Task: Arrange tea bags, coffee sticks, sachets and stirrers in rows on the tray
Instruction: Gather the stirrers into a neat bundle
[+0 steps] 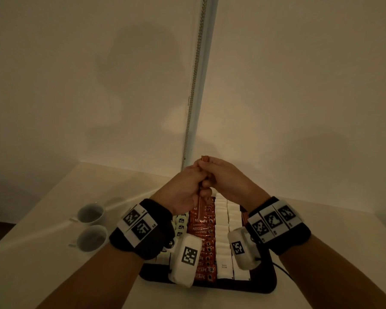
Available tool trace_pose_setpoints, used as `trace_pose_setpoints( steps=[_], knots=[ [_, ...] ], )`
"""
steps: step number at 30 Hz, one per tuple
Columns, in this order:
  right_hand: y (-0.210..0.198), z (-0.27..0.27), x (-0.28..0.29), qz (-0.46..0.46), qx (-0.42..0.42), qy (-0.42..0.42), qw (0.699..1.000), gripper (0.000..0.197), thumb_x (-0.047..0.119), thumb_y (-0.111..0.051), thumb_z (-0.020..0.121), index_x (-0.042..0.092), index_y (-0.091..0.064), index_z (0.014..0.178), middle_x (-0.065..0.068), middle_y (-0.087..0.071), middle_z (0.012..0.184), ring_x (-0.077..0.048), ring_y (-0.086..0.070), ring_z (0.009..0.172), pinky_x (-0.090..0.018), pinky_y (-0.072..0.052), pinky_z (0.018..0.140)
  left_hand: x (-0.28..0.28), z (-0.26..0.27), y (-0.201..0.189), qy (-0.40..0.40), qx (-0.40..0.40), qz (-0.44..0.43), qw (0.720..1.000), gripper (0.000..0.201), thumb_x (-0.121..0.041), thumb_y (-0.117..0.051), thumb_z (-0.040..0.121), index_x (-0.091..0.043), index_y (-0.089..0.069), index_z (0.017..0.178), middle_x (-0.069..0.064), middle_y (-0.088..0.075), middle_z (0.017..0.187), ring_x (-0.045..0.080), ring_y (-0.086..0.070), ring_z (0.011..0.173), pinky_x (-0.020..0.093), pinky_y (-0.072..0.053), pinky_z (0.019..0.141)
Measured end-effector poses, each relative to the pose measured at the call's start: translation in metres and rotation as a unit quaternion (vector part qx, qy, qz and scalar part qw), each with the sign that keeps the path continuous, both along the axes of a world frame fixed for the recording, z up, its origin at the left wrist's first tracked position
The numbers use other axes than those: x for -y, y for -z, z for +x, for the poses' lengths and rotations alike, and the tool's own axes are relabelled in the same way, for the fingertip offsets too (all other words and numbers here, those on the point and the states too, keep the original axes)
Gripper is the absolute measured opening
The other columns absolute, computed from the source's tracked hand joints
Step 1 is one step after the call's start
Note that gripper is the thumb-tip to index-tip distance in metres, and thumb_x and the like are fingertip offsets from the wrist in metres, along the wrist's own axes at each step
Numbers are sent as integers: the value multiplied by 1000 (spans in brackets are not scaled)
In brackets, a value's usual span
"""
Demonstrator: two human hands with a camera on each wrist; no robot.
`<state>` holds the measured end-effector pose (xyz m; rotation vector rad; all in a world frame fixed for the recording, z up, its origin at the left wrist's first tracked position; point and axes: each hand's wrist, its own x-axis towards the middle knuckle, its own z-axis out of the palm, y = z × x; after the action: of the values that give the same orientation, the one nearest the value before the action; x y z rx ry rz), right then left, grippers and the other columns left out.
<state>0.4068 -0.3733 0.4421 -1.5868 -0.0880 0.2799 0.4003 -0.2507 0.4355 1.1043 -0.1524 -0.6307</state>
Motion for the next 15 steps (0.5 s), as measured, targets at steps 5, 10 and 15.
trace_pose_setpoints(
  steps=[5,10,15],
  knots=[
    [6,5,6,40,3,54,998,23,20,-37,101,14,-52,85,-6,-72,96,-10,-67,70,-21,-46,55,4,-8,24,36,-1,44,998,25,-18,-36,103,-11,-52,85,-1,-50,62,11,-48,51,23,-48,52],
    [34,-3,5,50,-29,87,995,26,22,-35,102,12,-55,87,-4,-73,85,-15,-69,79,-21,-50,60,18,-12,41,-3,14,96,995,26,-24,-35,103,-7,-53,94,1,-47,65,11,-45,55,20,-45,53],
    [65,7,30,74,-74,144,984,23,19,-35,102,11,-50,85,-4,-59,68,-20,-61,65,-26,-49,54,5,-10,74,55,79,251,963,28,-32,-41,101,-15,-57,115,3,-66,109,19,-64,99,36,-51,91]
  ],
)
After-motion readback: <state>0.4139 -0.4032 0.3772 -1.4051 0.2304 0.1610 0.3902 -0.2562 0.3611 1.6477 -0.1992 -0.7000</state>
